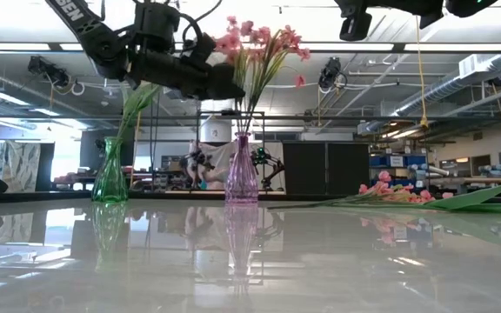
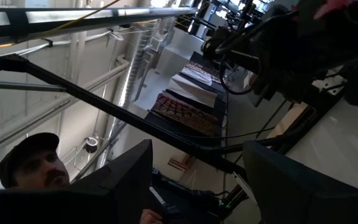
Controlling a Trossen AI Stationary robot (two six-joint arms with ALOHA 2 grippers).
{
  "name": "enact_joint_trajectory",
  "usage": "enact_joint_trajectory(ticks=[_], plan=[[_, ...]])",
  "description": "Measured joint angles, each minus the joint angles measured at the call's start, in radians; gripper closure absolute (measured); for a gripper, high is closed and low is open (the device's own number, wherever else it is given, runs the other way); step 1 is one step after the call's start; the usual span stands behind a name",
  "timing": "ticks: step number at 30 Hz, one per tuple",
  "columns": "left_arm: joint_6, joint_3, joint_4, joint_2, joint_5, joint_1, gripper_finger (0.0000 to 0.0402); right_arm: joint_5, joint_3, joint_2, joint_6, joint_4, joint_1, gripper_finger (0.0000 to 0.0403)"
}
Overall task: Sort flowers into vase by color
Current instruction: Put the bottom pink flower into the purple vase
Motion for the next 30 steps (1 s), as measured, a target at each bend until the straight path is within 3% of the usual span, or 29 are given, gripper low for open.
enact_joint_trajectory(ticks=[10,17,30], plan=[[-0.02,0.001,-0.027,0.0,0.0,-0.023,0.026,0.0,0.0,0.0,0.0,0.0,0.0,0.0145],[-0.019,0.001,-0.161,-0.062,-0.097,-0.021,0.026,0.0,0.0,0.0,0.0,0.0,0.0,0.0145],[-0.024,0.001,-0.26,-0.153,-0.102,-0.042,0.0259,0.0,0.0,0.0,0.0,0.0,0.0,0.0145]])
